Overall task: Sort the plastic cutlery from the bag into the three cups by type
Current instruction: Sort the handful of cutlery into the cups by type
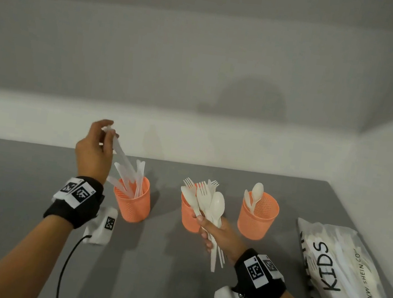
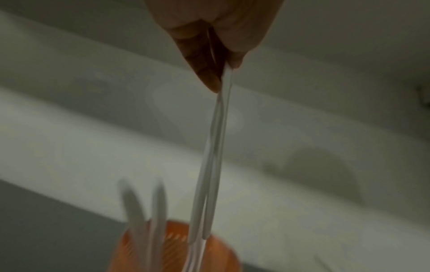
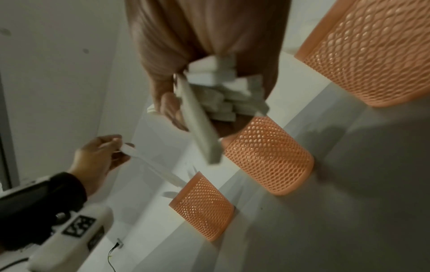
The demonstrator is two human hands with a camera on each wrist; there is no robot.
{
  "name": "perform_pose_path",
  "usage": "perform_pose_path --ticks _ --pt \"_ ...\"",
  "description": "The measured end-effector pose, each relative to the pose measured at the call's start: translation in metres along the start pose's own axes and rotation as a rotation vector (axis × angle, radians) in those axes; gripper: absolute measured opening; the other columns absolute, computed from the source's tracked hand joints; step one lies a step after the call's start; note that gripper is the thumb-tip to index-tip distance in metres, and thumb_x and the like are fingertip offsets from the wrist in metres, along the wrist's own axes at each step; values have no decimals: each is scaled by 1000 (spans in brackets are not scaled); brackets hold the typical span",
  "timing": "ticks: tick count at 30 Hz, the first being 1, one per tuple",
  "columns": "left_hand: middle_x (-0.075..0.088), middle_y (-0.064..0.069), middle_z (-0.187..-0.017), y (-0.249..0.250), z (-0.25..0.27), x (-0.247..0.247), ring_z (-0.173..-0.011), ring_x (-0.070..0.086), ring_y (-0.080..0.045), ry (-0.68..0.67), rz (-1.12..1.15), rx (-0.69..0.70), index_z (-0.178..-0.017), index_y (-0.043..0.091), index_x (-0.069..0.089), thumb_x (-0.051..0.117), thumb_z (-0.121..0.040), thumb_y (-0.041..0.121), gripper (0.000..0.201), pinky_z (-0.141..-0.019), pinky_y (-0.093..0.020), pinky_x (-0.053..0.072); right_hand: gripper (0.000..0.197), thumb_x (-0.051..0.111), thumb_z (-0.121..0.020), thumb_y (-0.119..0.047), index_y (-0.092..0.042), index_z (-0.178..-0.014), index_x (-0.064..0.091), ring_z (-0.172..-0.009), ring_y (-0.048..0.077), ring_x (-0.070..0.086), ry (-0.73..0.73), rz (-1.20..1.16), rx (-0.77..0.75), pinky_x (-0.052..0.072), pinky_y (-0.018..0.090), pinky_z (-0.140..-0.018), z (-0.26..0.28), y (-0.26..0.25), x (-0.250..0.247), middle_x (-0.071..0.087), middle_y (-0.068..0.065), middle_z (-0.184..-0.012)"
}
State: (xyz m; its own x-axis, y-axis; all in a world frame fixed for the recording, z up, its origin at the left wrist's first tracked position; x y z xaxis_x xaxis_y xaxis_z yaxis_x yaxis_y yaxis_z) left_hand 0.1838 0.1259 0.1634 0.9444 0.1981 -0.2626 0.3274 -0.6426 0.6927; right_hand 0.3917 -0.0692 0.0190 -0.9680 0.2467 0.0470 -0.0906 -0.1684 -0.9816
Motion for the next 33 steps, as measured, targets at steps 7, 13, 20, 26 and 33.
perform_pose_path --ticks 7,13,20,26,33 --pt "68 -21 -86 -57 45 42 -76 64 -37 -310 -284 -144 -110 4 59 47 -94 12 21 -67 -35 48 15 59 -91 -23 -10 -97 63 -40 4 34 56 40 -3 32 15 -40 2 -5 3 45 -6 -55" --pt "66 -22 -110 -28 59 57 -104 55 -41 -345 -352 12 -110 -4 64 52 -90 10 27 -88 -44 45 12 62 -88 -17 -8 -96 63 -41 3 36 109 84 -47 33 15 -41 4 -7 -2 45 -4 -55" --pt "68 6 -88 64 87 98 -81 59 -4 -744 171 -186 -91 12 71 62 -87 26 18 -71 -7 42 18 64 -87 -13 -20 -103 60 -57 -11 57 160 217 -211 40 6 -57 3 -13 -1 62 -18 -62" --pt "66 3 -74 73 100 119 -65 57 -2 -798 201 -225 -71 17 66 65 -86 18 14 -68 -15 45 22 65 -87 -19 -23 -107 56 -55 -11 55 166 321 -240 37 9 -58 1 -9 -6 60 -30 -57" --pt "59 -1 -67 74 43 79 -54 61 -4 -391 272 -197 -74 22 51 51 -94 15 21 -57 -24 49 29 64 -87 -14 -22 -115 58 -81 -5 62 167 304 -214 44 12 -73 0 -4 -9 67 -17 -83"
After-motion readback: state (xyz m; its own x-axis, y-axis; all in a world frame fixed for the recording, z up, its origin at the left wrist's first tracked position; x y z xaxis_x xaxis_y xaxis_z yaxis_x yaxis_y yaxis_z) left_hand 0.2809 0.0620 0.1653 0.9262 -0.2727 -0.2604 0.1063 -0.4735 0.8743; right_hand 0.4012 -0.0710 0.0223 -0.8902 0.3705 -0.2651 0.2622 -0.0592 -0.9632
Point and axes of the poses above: each hand's wrist, its own z-axis away from the middle knuckle, its own x-axis out of the palm, y = z × x, the point moved 6 cm from there along -z, towards the middle knuckle
